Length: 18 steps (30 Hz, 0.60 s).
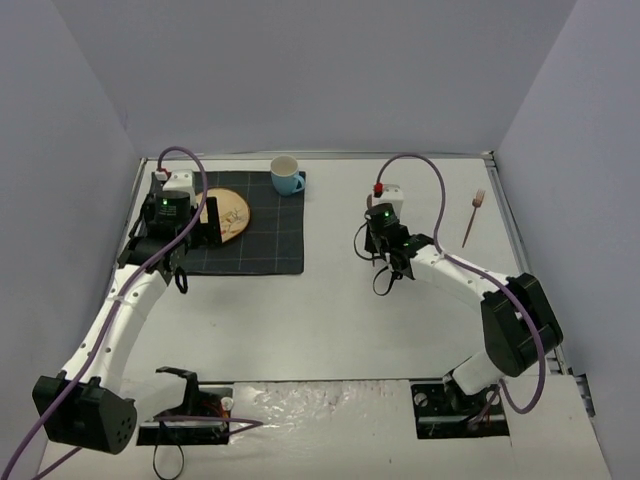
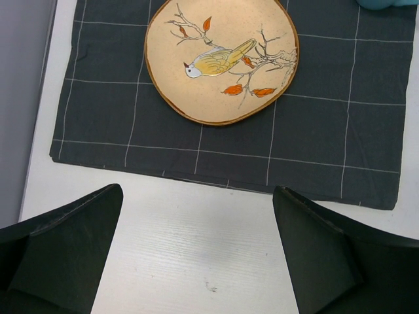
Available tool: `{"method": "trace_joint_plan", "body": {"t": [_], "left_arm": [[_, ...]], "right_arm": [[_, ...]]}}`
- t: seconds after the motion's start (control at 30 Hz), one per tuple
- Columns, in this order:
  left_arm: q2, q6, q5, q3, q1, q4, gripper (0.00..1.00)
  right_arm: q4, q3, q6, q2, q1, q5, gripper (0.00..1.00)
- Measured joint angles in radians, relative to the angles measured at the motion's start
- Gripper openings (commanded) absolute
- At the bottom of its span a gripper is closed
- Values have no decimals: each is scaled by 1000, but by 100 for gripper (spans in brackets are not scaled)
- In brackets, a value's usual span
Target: Set the dinner table for one person
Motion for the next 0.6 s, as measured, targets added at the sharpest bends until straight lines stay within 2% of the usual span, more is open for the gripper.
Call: {"method": "trace_joint_plan", "body": {"t": [0.2,0.33,0.6], "left_arm": [[-4,-15,-12,0,20,0,97],[-7,-18,-23,0,27,0,97],[-13,-20,-36,0,36,0,97]], "right_arm": [[21,25,85,16,215,28,0],[53,114,135,109,318,41,0],[95,309,198,321,408,69,0]]}}
